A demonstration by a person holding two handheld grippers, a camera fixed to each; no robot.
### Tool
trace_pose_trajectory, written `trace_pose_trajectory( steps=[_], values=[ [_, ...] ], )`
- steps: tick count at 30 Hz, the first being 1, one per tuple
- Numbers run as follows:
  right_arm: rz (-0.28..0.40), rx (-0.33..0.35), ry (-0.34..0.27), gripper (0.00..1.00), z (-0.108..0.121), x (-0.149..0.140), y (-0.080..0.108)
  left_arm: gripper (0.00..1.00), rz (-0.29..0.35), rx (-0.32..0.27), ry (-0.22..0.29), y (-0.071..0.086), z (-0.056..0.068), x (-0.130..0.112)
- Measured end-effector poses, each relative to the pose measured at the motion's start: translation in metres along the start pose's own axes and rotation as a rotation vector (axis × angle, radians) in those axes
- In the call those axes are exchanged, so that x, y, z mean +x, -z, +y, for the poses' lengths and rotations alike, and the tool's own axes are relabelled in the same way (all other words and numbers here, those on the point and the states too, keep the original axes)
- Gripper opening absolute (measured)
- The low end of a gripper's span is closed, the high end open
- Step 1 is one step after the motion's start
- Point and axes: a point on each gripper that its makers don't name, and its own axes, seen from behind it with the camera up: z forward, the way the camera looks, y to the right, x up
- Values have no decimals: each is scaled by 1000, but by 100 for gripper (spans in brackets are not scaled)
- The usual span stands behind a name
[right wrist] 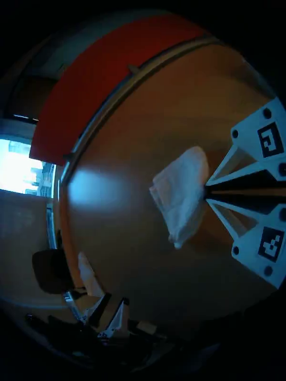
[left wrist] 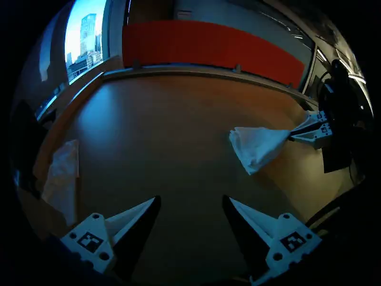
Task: Fold towel
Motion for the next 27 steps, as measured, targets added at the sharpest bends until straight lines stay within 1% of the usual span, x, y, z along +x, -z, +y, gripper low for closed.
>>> trace_pose_trajectory(
  steps=[10, 15, 21, 27],
  values=[
    [83, -22, 55, 4, 28, 66, 27, 95, 26, -19, -9, 3, 5, 11],
    [115, -43, 65, 3, 44, 90, 42, 95, 37, -30, -18, 3, 8, 16],
    [128, -74, 53, 3, 66, 99, 62, 95, 48, -46, -25, 3, 12, 23],
    [119, -100, 40, 3, 90, 95, 80, 95, 50, -56, -29, 1, 15, 27]
  ],
)
